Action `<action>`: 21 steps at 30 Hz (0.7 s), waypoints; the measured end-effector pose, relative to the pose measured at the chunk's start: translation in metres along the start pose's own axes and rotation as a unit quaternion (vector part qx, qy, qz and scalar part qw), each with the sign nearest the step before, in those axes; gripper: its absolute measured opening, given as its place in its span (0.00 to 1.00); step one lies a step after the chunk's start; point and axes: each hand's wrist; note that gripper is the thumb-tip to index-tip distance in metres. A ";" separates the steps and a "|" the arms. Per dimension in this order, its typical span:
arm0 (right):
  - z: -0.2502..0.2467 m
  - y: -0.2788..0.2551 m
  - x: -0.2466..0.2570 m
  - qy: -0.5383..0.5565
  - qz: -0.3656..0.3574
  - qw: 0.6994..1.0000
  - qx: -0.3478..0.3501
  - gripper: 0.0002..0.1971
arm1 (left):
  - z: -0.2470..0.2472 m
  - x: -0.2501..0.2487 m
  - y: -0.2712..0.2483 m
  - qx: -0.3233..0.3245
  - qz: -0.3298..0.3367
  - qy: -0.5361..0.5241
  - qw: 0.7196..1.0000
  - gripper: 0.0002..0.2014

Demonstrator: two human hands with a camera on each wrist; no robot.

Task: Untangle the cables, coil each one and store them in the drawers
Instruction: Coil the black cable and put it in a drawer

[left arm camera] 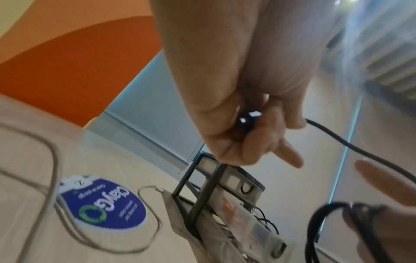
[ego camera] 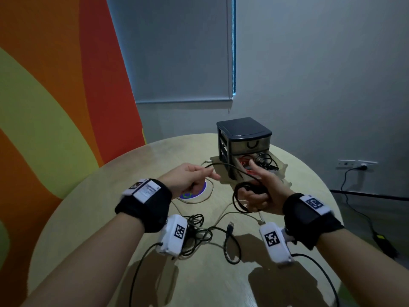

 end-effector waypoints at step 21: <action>0.036 0.015 0.012 0.165 -0.139 0.976 -0.031 0.28 | 0.073 0.014 0.010 -0.085 0.012 -0.016 0.996 0.12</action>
Point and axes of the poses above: each hand's wrist, its own y-axis towards the middle knuckle, its own z-axis out of the palm, x = y × z, and after that the axes turned 7 degrees about -z, right-handed
